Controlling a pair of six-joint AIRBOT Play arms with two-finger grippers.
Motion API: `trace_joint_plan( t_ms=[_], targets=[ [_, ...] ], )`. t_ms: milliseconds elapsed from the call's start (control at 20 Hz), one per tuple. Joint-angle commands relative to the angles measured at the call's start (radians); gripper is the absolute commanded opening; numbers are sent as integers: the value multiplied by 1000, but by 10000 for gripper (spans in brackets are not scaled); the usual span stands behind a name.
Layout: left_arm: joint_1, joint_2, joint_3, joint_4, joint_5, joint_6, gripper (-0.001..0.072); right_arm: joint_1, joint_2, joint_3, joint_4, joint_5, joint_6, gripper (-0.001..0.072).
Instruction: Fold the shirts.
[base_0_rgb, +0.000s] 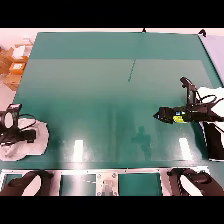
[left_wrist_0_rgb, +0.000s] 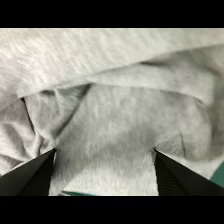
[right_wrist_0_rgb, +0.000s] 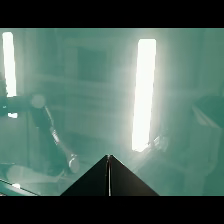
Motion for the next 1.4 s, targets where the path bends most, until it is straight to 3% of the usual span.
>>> trace_joint_plan(
  t_ms=[0, 50, 150, 300, 500, 700, 850, 950, 1250, 1300, 1350],
  targets=[
    [77, -1, -43, 7, 123, 7, 312, 1, 1, 0, 0, 0, 0, 18],
    [89, -1, -45, 7, 127, 15, 152, 1, 1, 0, 0, 0, 0, 18],
    [106, -1, -45, 3, 113, 32, 22, 1, 1, 0, 0, 0, 0, 17],
    [105, 0, -19, -71, 60, 79, 21, 1, 1, 0, 0, 0, 0, 17],
    [75, 6, 220, -435, -71, 225, 21, 1, 1, 0, 0, -13, 0, 17],
    [-134, 6, 596, -761, -168, 220, 21, 0, 1, 0, 0, -14, 0, 17],
    [-368, 0, 715, -954, -8, 201, 21, 0, 1, 0, 0, -14, 0, 15],
    [-519, -33, 706, -969, 100, 201, 21, 0, 1, 0, 0, -14, 0, 15],
    [-859, -407, 706, -1015, 328, 258, 23, -4, 1, 0, 0, -14, 0, 16],
    [-880, -471, 709, -1042, 352, 270, 114, -13, 1, 1, -1, -13, 0, 19],
    [-882, -511, 711, -1058, 355, 273, 501, -26, 1, 2, 0, -5, 0, 59]
  ],
)
